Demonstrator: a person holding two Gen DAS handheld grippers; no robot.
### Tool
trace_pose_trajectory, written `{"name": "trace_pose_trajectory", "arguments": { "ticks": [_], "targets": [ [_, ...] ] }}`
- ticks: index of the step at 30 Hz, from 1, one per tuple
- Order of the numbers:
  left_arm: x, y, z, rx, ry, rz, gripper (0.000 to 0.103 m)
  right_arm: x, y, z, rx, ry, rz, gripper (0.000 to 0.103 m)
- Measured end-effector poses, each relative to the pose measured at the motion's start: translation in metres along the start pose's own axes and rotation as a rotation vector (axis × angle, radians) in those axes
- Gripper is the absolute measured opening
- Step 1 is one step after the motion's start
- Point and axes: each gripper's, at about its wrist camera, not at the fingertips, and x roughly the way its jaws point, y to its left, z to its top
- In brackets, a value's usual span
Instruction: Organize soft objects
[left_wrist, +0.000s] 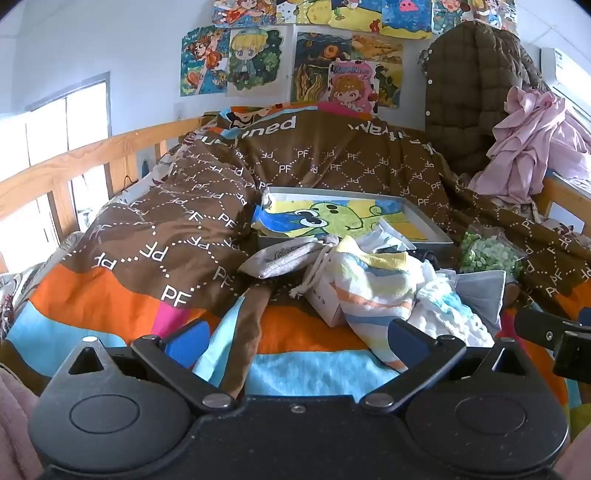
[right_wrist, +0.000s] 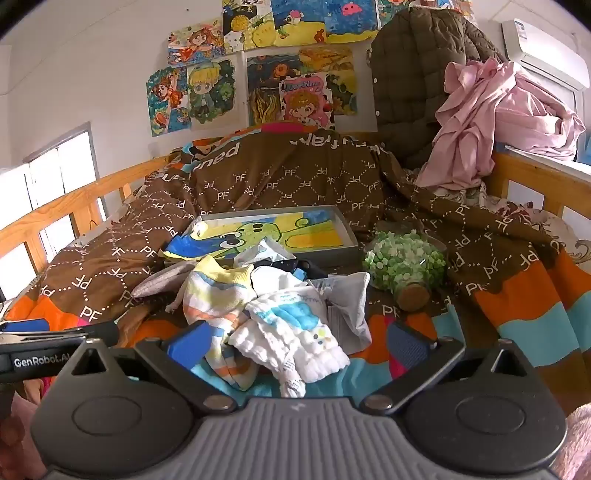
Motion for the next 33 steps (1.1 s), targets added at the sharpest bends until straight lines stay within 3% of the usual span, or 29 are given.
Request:
{"name": "trace_pose_trajectory", "arguments": {
  "ticks": [33],
  "targets": [
    [0.0027, -0.0031, -0.0023, 0.001, 0.006, -0.006, 0.102, 0.0055, -0.002, -0.0024, 0.011, 0.02, 0.008, 0.103]
  ]
}}
